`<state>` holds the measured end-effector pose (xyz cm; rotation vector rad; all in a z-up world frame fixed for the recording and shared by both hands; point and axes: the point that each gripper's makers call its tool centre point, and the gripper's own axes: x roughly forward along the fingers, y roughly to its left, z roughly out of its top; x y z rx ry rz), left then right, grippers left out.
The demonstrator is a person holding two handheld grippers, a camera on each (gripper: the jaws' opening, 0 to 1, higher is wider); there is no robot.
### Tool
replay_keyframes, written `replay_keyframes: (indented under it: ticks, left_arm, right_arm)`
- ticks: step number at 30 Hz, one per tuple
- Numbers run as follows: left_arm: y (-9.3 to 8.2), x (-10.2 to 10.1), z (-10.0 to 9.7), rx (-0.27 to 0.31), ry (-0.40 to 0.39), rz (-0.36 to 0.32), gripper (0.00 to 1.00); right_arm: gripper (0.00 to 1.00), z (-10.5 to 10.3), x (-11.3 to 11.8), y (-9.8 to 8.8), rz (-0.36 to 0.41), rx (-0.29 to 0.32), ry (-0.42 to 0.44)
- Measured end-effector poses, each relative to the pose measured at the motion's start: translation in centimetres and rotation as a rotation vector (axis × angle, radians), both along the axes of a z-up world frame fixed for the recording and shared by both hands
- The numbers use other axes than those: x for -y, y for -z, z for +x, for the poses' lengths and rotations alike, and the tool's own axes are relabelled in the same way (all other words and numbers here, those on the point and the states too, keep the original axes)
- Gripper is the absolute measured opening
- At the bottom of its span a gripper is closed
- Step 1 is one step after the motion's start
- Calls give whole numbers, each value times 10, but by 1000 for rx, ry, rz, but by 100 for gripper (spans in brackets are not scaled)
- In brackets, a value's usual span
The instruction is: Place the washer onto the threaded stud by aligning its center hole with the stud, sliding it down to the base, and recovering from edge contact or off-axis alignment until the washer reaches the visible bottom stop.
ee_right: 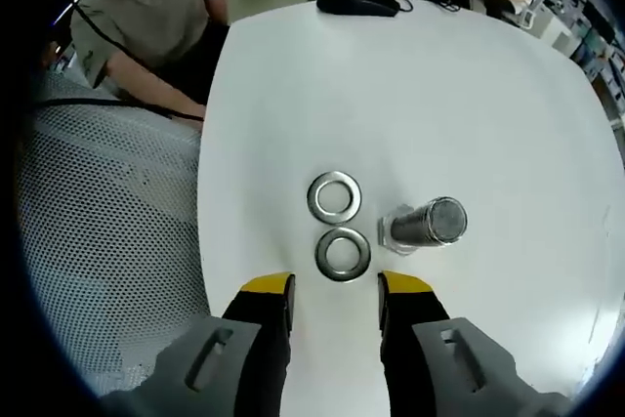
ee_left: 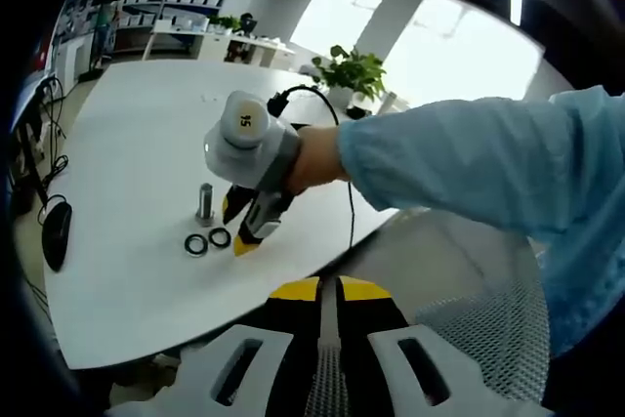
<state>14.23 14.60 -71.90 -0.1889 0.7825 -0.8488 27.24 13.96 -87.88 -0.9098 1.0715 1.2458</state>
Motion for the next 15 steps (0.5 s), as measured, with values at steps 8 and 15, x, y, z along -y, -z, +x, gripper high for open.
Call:
replay_keyframes:
  ticks: [8, 15]
  left_arm:
    - [0, 1, 0, 1, 3, -1, 3]
    - [0, 1, -1, 2, 8, -3, 3]
  right_arm:
    - [35, 1, 1, 1, -46, 33, -41]
    - [35, 2, 1, 2, -98, 22, -43]
